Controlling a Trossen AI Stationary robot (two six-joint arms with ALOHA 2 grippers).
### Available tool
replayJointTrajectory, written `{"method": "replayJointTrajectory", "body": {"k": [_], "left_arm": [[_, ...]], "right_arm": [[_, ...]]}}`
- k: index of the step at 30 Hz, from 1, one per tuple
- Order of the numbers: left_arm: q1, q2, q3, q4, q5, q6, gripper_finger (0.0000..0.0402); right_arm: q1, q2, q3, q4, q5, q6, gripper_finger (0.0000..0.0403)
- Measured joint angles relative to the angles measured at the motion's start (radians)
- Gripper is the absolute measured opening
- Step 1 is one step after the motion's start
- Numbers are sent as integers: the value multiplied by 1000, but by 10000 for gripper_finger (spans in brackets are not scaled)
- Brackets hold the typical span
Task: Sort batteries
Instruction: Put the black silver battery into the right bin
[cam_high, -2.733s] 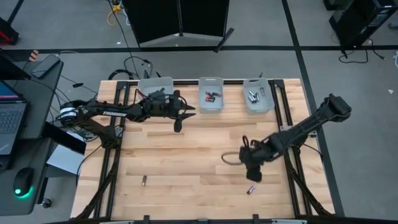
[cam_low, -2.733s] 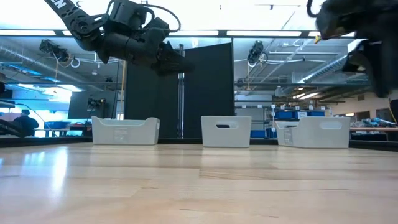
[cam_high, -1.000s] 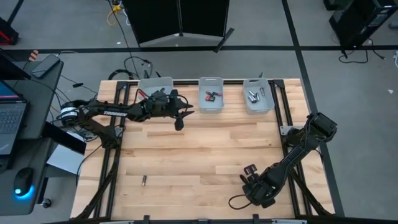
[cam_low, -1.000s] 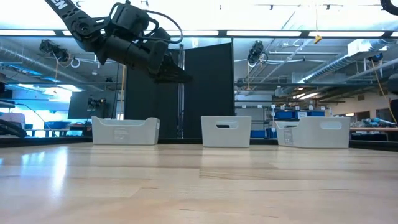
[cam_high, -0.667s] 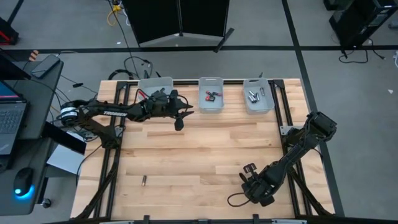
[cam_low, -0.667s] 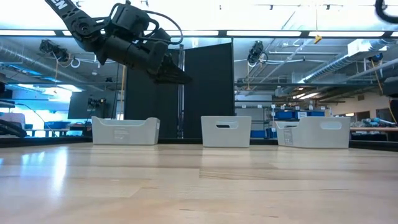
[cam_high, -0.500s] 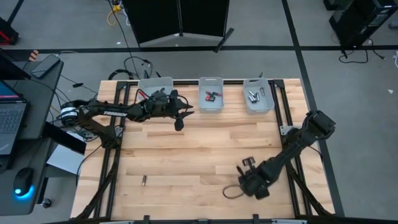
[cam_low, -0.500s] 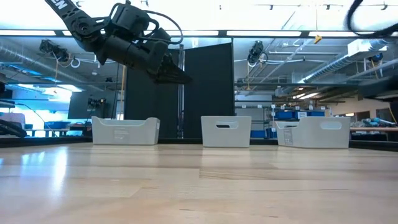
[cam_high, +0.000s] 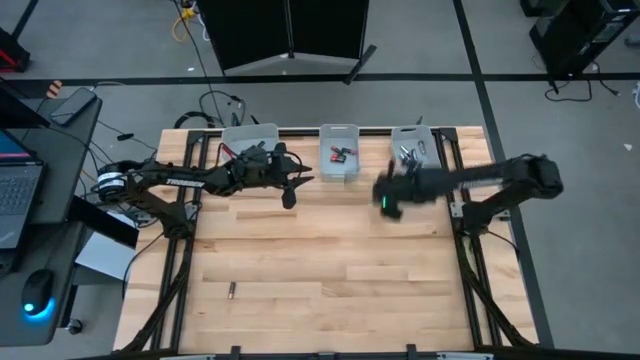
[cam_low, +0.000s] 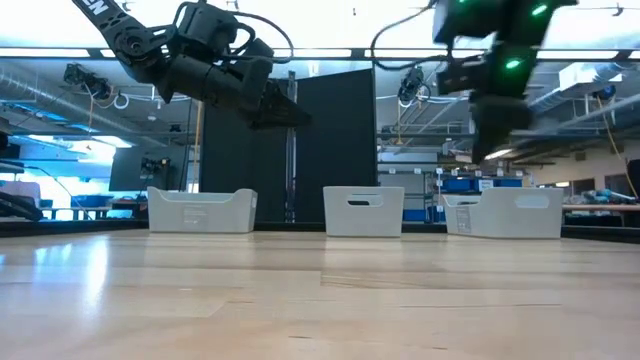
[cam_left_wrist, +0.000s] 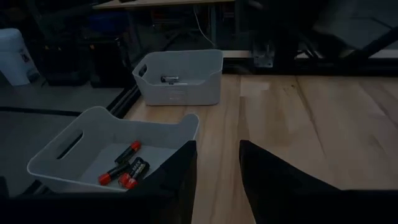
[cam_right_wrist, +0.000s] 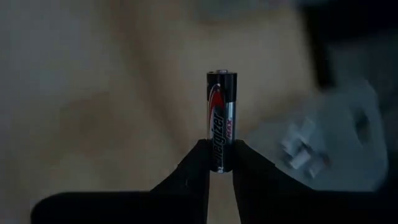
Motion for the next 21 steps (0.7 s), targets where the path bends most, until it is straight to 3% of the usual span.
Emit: {"method": "replayJointTrajectory", "body": {"k": [8,11,15,21], "left_arm": [[0,0,0,-3,0,11,129],[0,0,0,-4,0,11,129],[0,0,0,-6,0,11,129],[0,0,0,-13,0,10,129]], "right_arm": [[-588,-61,0,61,-11,54,55],[-740,-21,-12,174,-90,14,55],[-860,67,-19,288,-252,-18,55],[-925,185,-19,311,-276,-47,55]]}}
